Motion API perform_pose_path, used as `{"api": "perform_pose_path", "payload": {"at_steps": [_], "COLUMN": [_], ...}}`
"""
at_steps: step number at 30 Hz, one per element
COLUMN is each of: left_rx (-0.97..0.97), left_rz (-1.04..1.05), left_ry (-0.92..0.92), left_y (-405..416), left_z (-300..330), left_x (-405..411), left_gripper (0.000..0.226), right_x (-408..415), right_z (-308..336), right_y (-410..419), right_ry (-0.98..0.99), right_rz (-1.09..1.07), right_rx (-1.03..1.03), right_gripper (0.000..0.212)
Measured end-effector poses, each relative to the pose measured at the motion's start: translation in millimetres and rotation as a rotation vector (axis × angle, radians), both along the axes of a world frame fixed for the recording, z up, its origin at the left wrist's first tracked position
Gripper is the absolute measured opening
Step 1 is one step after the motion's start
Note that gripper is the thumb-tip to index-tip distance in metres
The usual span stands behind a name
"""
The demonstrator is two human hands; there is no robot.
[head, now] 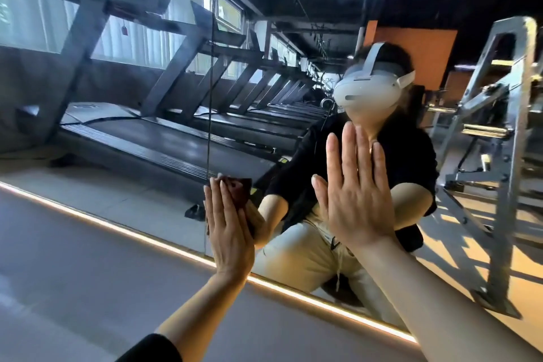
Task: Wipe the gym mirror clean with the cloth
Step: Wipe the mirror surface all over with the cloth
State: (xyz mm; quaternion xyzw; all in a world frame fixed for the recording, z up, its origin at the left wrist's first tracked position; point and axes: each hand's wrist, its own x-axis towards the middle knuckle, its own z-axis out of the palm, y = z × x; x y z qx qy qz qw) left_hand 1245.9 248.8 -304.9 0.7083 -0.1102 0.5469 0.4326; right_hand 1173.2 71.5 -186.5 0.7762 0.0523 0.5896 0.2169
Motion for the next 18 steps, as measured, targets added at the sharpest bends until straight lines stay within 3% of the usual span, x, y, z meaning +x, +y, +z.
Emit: {"api": "perform_pose_path", "payload": {"at_steps": [4,8,11,14,18], "left_rx": [-0.006,0.309,0.322,0.235,0.012], "left_rz": [0.042,0.004,-0.079,-0.037,0.002], "left_ry": [-0.121,-0.203,-0.117,-0.119,-0.172], "left_y": [-22.4,-71.1,-85.0,-85.5,-102.8], "left_z": [46.4,-21.3,-51.2,-3.1,127.4], "left_x": [-4.9,-29.9,-51.3,-49.6,-45.9], "left_gripper": [0.054,0.056,0.057,0.059,0.054], "right_x": [1.4,-0.2,-14.7,-50.7,-81.6], "right_z": [-1.0,0.7,0.3,20.5,90.3], "right_y": [0.1,0.2,-20.0,-80.7,-150.9], "right_ry": [0.008,0.019,0.14,0.171,-0.047], "right_rz": [0.016,0.003,0.059,0.099,-0.005], "right_rx": [0.012,-0.002,-0.15,-0.293,-0.085], "right_gripper": [0.068,0.069,0.068,0.059,0.061]}}
